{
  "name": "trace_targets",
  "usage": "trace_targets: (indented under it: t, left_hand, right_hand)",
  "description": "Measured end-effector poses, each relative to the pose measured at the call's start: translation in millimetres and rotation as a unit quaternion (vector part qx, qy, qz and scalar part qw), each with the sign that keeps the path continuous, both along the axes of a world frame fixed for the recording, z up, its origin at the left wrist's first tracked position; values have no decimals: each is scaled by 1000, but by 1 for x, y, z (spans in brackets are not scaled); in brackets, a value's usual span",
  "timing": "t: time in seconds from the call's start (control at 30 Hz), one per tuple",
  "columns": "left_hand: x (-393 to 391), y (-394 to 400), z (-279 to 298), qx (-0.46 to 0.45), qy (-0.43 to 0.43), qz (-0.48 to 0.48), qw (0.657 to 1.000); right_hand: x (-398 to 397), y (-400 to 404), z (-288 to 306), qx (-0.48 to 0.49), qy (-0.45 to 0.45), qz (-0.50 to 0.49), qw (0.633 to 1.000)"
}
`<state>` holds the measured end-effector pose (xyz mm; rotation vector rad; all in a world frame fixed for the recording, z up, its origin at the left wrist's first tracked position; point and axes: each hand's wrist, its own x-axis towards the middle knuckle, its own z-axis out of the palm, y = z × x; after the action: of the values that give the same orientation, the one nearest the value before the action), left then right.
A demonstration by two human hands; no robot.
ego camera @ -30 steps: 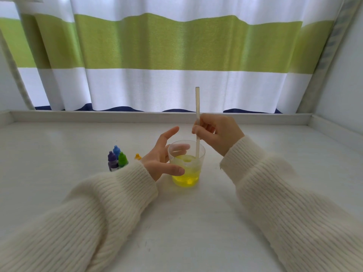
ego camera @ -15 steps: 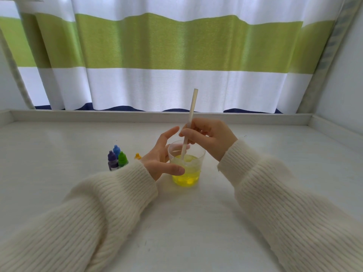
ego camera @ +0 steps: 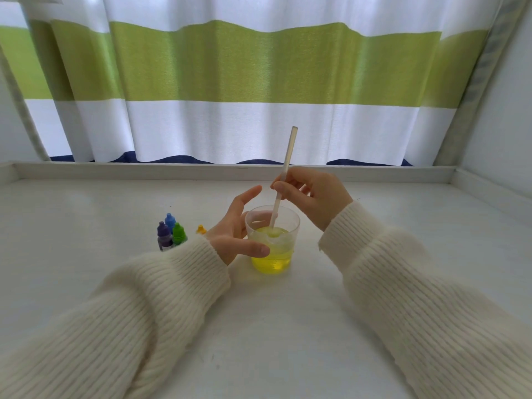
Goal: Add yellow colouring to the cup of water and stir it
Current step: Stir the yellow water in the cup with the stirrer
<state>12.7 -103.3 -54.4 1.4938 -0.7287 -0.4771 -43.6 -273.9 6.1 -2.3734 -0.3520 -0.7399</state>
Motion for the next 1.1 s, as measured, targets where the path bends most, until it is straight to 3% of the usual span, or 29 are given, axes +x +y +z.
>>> trace_targets:
  t: [0.27,0.77,1.1]
  left_hand:
    - [1,1,0,0,1,2,1000]
    - [-1,0,5,-12,-15,12,1000]
    - [4,1,2,-7,-26,2,1000]
  right_hand:
    - [0,-4,1,-35,-11,-15,999]
    - [-7,9,0,69,13,38,997]
    - [-5,14,-6,42,4,47,998]
